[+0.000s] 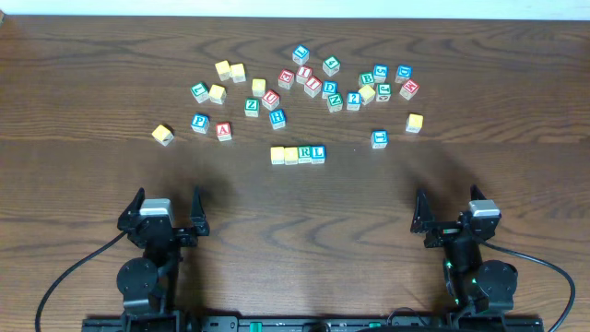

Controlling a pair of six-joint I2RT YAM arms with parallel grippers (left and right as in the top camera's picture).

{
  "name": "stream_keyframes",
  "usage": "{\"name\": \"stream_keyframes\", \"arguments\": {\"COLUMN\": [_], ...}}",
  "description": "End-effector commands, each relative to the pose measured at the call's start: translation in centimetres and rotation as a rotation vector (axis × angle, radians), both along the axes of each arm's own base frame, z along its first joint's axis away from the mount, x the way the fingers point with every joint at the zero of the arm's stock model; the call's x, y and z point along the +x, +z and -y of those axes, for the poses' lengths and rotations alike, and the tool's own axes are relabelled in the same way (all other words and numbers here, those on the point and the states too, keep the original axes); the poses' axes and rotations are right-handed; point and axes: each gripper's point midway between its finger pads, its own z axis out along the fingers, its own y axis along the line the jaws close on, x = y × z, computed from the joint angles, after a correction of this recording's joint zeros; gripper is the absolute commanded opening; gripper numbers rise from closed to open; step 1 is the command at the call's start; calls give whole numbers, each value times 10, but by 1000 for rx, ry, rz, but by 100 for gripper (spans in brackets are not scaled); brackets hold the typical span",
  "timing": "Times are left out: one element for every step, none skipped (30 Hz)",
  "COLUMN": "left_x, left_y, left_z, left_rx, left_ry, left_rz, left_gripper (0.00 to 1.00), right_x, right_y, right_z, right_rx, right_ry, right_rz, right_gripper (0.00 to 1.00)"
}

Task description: Spell out CORL

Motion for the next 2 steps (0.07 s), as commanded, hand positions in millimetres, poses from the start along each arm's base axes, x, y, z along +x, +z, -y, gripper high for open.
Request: {"name": "stream_keyframes", "arguments": {"left_x": [0, 0], "left_y": [-16, -16], "left_z": [-3, -3], "left_rx": [12, 12], "left_ry": [13, 13], "left_rz": [-37, -37], "left_gripper": [98, 98], "right_x": [0, 0], "right_y": [-1, -1], "right_z": [0, 0], "right_rx": [13, 13], "right_ry": [1, 1], "right_rz": [-3, -3], "right_gripper": [99, 99]}}
